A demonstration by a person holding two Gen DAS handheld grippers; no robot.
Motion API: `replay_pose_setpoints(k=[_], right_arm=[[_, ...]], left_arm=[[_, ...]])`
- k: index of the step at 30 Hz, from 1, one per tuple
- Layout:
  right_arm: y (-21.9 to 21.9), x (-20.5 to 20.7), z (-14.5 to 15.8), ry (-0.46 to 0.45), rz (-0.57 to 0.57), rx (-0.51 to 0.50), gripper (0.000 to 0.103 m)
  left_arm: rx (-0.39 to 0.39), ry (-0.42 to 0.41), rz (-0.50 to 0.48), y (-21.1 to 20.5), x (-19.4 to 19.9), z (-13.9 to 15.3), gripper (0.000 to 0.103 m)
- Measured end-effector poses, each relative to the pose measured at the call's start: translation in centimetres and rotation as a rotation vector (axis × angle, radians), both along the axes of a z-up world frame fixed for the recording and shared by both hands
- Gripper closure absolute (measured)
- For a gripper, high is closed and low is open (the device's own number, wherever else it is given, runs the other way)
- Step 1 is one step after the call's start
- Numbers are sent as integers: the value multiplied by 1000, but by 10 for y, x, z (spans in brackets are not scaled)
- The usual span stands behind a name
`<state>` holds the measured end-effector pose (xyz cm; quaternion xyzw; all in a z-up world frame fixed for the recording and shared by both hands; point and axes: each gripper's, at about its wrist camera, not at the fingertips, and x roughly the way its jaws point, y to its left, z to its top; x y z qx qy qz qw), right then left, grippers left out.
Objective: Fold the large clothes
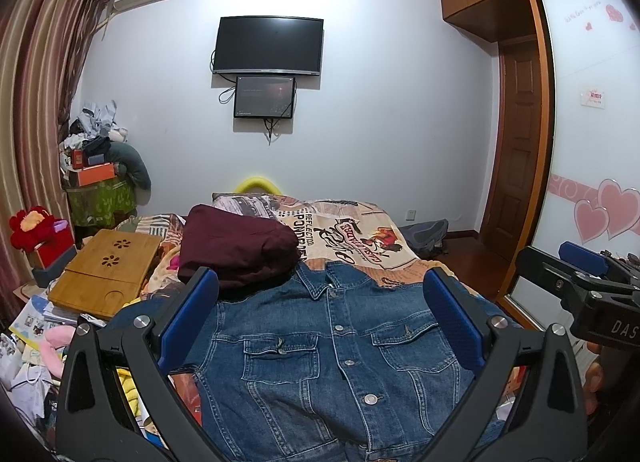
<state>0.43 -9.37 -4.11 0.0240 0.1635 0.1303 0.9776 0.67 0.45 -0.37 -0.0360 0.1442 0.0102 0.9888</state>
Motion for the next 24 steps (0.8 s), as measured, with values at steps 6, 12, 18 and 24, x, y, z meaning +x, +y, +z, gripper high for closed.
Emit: replay_pose_setpoints(k=[6, 12, 18, 24], right_arm=[[1, 0, 0, -1, 0, 0, 0], [0, 1, 2, -3, 0, 6, 0], [-1, 1, 1, -2, 0, 6, 0], [-1, 1, 1, 1, 2, 6, 0]], left_arm=[[2, 2, 0, -1, 1, 0, 0], [1, 4, 1, 1, 1, -2, 0], [-2, 4, 2, 2, 1, -2, 0], [-3, 5, 6, 3, -1, -4, 0]])
